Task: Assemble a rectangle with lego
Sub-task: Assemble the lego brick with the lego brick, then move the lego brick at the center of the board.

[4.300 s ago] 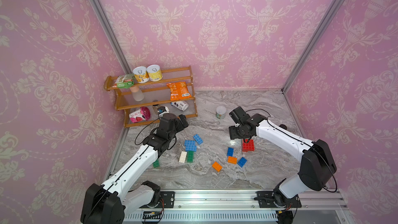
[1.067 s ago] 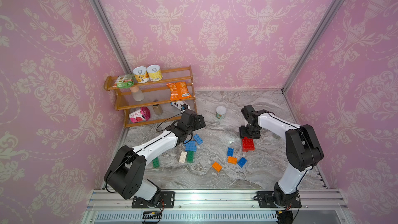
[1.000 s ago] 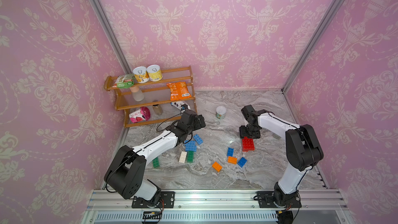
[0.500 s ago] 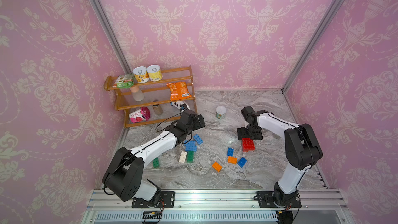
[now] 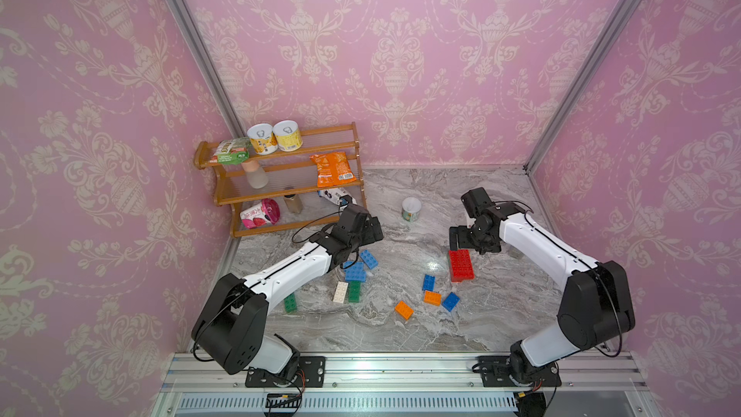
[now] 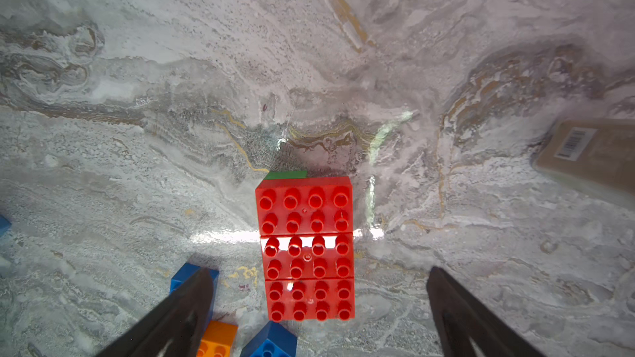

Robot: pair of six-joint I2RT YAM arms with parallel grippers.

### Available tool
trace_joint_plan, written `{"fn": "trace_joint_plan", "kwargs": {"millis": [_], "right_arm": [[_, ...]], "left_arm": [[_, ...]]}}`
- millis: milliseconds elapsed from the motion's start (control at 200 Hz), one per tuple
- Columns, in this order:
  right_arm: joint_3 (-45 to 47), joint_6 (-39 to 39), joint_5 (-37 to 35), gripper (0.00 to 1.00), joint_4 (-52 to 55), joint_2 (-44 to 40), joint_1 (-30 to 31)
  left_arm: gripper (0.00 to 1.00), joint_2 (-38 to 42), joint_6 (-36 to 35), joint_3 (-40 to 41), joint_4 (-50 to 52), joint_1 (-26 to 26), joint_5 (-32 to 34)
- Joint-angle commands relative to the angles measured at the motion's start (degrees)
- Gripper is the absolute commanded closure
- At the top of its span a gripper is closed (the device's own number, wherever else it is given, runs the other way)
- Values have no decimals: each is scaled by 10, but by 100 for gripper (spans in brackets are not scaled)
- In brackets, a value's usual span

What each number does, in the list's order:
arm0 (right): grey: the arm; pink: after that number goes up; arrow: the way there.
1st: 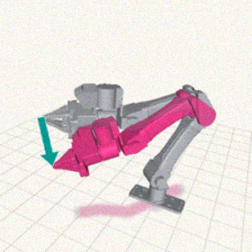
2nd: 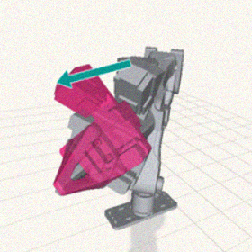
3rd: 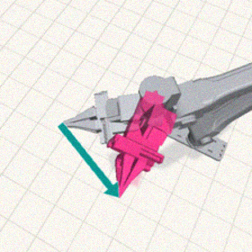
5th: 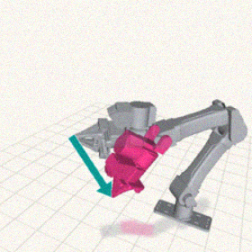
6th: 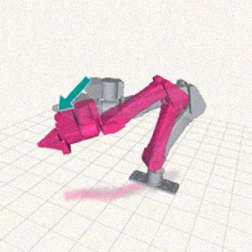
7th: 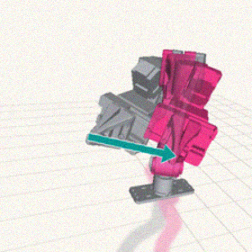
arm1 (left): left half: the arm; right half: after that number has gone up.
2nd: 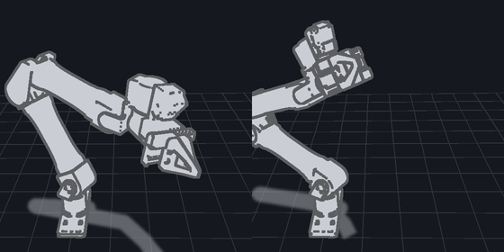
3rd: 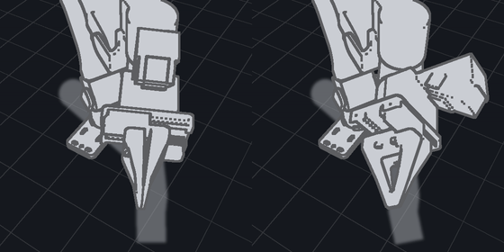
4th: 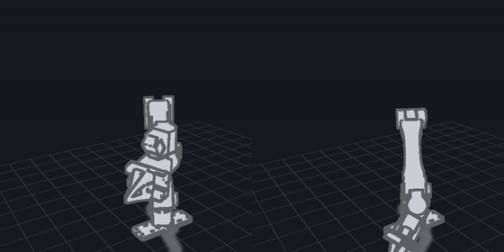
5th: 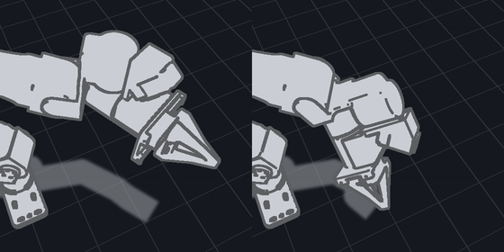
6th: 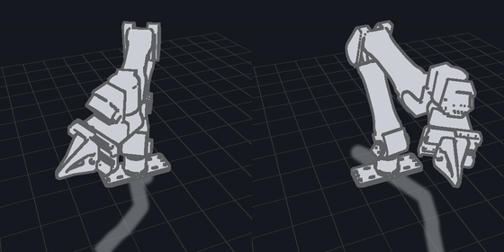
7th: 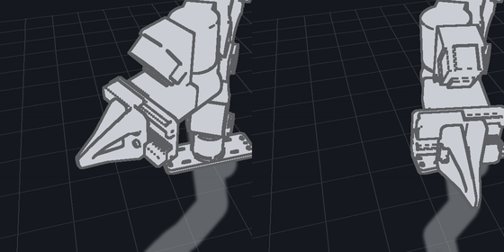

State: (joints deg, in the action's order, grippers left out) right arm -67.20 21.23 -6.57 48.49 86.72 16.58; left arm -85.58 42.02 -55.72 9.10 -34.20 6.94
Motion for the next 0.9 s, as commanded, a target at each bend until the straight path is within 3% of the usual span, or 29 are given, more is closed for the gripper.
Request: {"fn": "trace_joint_plan", "kwargs": {"millis": [0, 225, 375, 895], "right_arm": [[32, 26, -51, 0, 31, -48, -1], [83, 41, -111, 0, 38, -133, -1], [107, 20, -106, 0, 32, -166, -1], [140, 16, -129, 0, -2, -229, -2]], "left_arm": [[7, -37, -20, -36, 43, -38, 4], [17, -128, -17, -106, 71, -133, 5], [24, -181, -5, -155, 94, -187, 2], [29, -288, -8, -259, 181, -252, -17]]}}
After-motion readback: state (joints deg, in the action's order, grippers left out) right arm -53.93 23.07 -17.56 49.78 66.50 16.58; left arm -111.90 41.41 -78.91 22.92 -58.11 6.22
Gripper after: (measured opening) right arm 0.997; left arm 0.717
